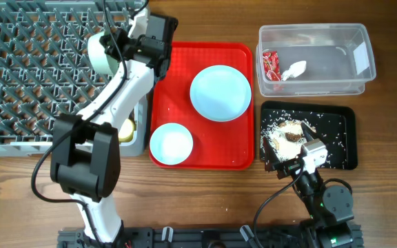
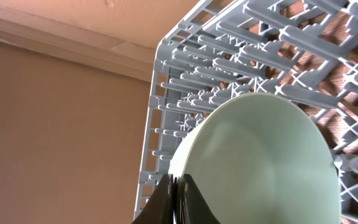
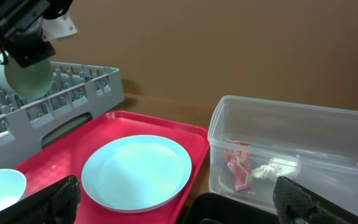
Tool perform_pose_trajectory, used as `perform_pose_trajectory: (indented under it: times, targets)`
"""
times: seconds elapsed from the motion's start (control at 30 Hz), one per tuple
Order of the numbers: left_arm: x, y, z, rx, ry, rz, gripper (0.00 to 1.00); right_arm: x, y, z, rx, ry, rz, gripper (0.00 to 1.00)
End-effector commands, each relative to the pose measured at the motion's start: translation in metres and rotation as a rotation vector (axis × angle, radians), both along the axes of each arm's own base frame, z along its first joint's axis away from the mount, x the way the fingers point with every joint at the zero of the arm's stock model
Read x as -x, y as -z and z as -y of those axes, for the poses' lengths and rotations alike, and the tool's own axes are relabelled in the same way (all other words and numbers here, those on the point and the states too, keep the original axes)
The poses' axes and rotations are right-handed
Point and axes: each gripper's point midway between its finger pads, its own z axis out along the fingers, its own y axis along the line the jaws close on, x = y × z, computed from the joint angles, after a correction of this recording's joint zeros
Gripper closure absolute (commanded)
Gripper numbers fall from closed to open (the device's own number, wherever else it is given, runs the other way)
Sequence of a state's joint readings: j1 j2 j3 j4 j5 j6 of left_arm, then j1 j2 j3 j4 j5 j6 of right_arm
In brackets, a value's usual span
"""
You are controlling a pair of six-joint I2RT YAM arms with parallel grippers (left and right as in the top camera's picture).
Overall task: Sort waste into correct bins and load items into the dishwasher rack
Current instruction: 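Stand the green bowl upright in a rack slot and open gripper, then move the left gripper to the small light-blue bowl and grasp rim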
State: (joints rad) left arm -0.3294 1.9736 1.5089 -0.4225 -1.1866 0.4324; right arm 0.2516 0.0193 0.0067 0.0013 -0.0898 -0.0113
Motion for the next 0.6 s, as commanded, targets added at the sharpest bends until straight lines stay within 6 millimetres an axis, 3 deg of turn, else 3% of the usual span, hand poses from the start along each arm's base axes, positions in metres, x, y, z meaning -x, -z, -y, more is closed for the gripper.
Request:
perform_pose_trajectory:
  times: [0.0,0.03,0.13,0.33,0.43,0.57]
  targets:
    - [-0.002,0.016,0.012,0.009,0.024,-0.021,0.70,0.001,-0.004,-0.001,-0.018,-0.010,0.014,0.00]
    - [-0.002,0.015,0.015,0.009,0.031,-0.020,0.62,0.001,-0.004,-0.001,-0.018,-0.010,0.014,0.00]
    - [-0.002,0.015,0.029,0.010,0.059,-0.020,0.54,0.001,-0.004,-0.001,-0.017,-0.010,0.014,0.00]
    - [0.002,0.008,0.058,0.017,0.118,-0.002,0.43,0.001,-0.004,-0.001,-0.018,-0.010,0.014,0.00]
    - [0.006,-0.005,0.071,0.046,0.140,0.047,0.40,0.001,-0.004,-0.001,-0.018,-0.010,0.014,0.00]
    - [0.016,-0.034,0.083,0.167,0.132,0.211,0.27,0.001,-0.004,-0.001,-0.018,-0.010,0.014,0.00]
